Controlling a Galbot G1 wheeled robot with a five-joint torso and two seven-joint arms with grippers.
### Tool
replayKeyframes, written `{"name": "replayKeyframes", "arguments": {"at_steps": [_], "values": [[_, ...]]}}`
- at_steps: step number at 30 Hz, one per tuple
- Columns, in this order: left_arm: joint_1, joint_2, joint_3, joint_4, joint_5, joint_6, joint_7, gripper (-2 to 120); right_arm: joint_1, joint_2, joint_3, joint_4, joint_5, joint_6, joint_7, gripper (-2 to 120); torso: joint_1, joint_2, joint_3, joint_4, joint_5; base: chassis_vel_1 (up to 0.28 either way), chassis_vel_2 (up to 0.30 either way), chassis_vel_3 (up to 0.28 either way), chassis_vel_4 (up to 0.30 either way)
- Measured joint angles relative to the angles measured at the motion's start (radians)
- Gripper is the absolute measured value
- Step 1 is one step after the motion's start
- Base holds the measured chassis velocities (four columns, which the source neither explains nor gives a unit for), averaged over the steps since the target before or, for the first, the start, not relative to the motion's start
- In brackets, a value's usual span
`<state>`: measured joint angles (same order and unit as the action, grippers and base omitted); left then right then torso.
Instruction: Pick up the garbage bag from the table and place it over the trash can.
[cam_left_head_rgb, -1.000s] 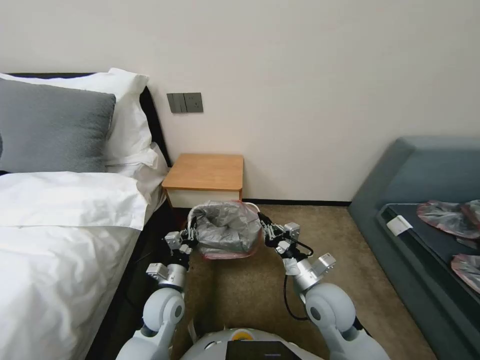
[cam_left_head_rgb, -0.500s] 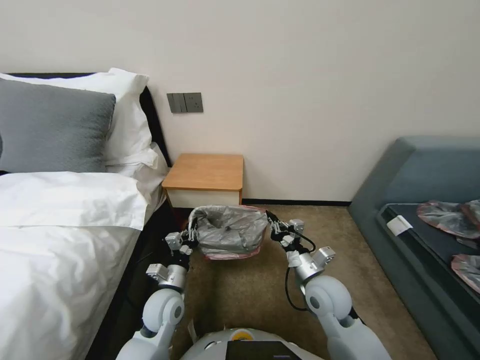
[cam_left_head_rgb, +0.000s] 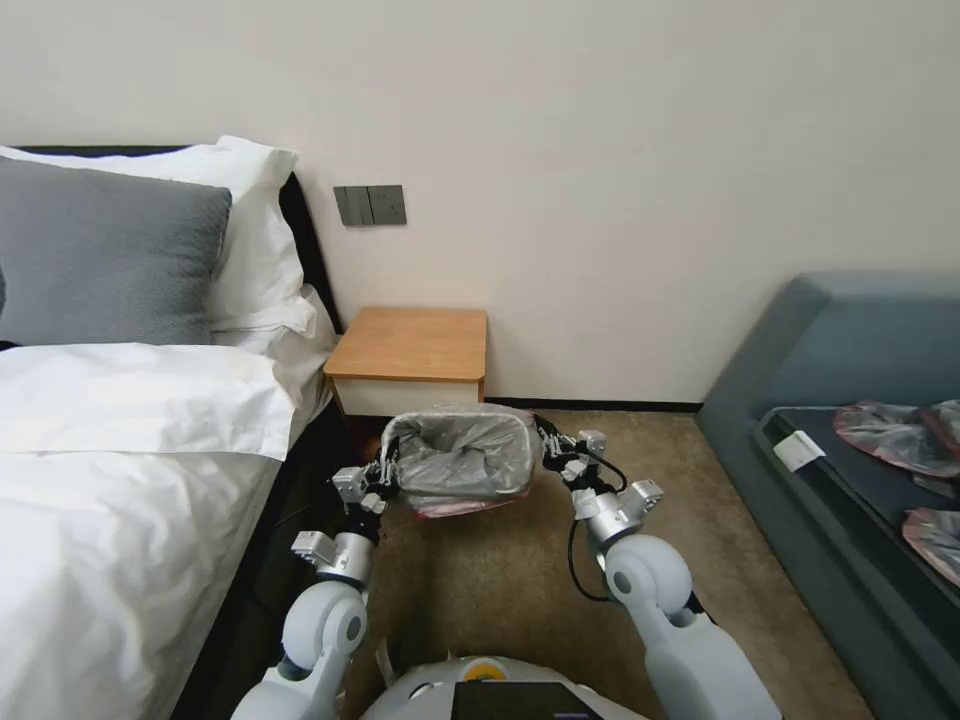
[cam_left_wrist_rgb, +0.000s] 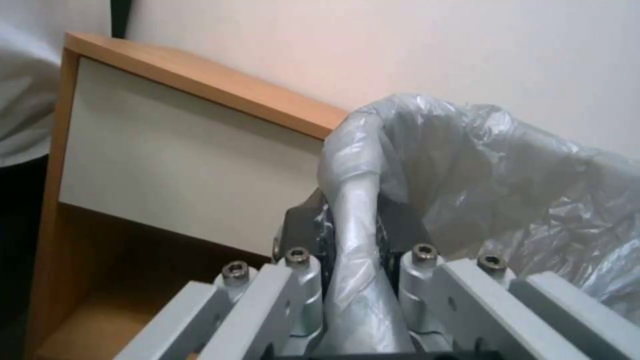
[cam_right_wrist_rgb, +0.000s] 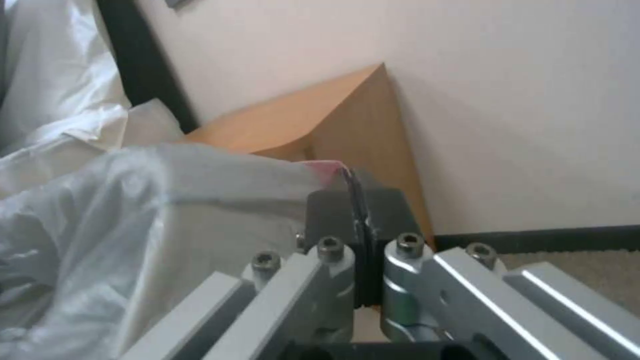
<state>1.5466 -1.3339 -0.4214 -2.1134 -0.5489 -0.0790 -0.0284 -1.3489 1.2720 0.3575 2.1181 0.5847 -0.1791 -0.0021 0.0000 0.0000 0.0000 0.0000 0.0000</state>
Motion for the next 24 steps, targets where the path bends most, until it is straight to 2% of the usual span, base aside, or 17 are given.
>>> {"name": "replayKeyframes", "arguments": {"at_steps": [17, 24], "values": [[-0.001, 0.013, -0.006, -0.022, -0.085, 0.000, 0.044, 9, 0.104, -0.010, -0.017, -0.156, 0.013, 0.021, -0.093, 0, 0.000, 0.000, 0.000, 0.0000, 0.0001, 0.000, 0.000, 0.000, 0.000], [-0.009, 0.017, -0.006, -0.019, -0.098, 0.001, 0.045, 9, 0.114, -0.008, -0.016, -0.183, -0.006, 0.025, -0.103, 0, 0.000, 0.000, 0.000, 0.0001, 0.0000, 0.000, 0.000, 0.000, 0.000]]}}
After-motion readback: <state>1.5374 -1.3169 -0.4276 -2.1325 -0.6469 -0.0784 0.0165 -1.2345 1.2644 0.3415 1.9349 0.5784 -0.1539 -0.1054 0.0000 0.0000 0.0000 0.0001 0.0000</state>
